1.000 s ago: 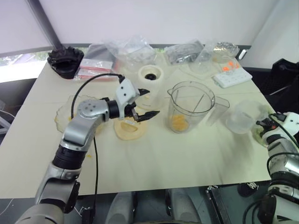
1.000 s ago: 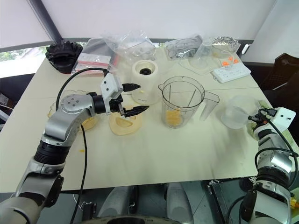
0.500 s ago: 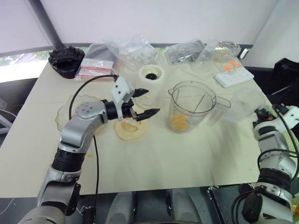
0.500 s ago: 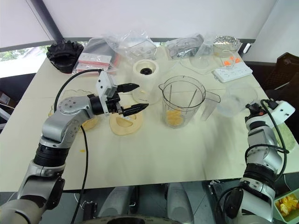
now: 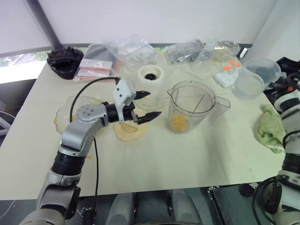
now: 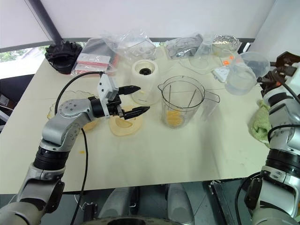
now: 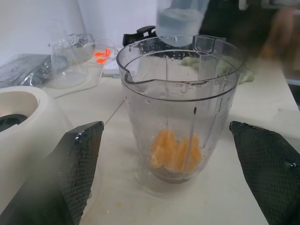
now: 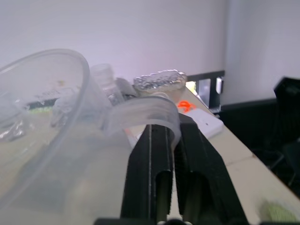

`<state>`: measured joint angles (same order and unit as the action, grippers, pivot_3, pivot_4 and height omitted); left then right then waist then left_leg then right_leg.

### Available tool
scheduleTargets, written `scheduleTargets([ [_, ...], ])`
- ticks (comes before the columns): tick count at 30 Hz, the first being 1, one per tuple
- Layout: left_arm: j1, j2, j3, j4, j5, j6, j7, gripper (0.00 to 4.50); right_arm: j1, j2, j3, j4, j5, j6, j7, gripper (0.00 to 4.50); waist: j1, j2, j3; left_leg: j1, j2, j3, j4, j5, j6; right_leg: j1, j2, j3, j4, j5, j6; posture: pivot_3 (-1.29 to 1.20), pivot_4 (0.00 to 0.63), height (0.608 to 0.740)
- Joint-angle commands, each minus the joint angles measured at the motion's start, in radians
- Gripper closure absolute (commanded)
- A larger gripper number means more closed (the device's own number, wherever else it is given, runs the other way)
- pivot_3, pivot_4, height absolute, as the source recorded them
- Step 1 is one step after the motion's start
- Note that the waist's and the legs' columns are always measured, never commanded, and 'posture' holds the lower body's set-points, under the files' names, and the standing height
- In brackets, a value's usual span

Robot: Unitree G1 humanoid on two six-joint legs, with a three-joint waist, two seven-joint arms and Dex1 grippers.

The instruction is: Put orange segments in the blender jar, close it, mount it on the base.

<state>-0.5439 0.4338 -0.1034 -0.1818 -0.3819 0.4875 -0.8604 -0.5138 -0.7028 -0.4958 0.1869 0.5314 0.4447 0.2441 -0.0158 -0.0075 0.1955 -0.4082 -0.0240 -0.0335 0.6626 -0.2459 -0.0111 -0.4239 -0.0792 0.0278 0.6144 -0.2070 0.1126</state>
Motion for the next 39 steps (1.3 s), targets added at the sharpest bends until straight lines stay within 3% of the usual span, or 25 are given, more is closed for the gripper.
scheduleTargets([
  [1,0.008,0.006,0.005,-0.051,0.001,-0.021,0.01,0.0,-0.056,-0.074,0.025,-0.122,-0.007,0.013,0.058,4.45,0.001,0.0,0.0,0.0,0.0,0.0,0.0,0.0,0.0,0.0,0.0,0.0,0.0,0.0,0.0,0.0,0.15,0.74],
  [6,0.012,0.009,0.001,-0.046,0.008,-0.033,0.011,0.0,-0.05,-0.133,0.09,-0.225,-0.048,0.024,0.127,4.45,0.002,0.0,0.0,-0.001,0.0,0.0,0.0,0.0,0.0,-0.001,0.0,0.0,0.0,0.0,0.0,0.0,0.15,0.74],
  [16,0.014,0.008,-0.008,-0.039,0.021,-0.058,0.012,0.0,-0.015,-0.15,0.131,-0.365,-0.137,0.021,0.148,4.45,0.003,0.0,0.0,-0.001,0.0,0.0,0.0,0.0,0.0,-0.001,0.0,0.0,-0.001,0.0,0.0,0.0,0.15,0.74],
  [39,0.008,0.012,-0.022,-0.019,0.05,-0.093,-0.003,0.0,0.017,-0.183,0.215,-0.397,-0.418,-0.195,0.216,4.45,0.003,-0.001,0.0,-0.001,0.0,0.0,0.0,0.0,0.0,-0.001,0.0,0.0,-0.001,0.0,0.0,0.0,0.15,0.74],
])
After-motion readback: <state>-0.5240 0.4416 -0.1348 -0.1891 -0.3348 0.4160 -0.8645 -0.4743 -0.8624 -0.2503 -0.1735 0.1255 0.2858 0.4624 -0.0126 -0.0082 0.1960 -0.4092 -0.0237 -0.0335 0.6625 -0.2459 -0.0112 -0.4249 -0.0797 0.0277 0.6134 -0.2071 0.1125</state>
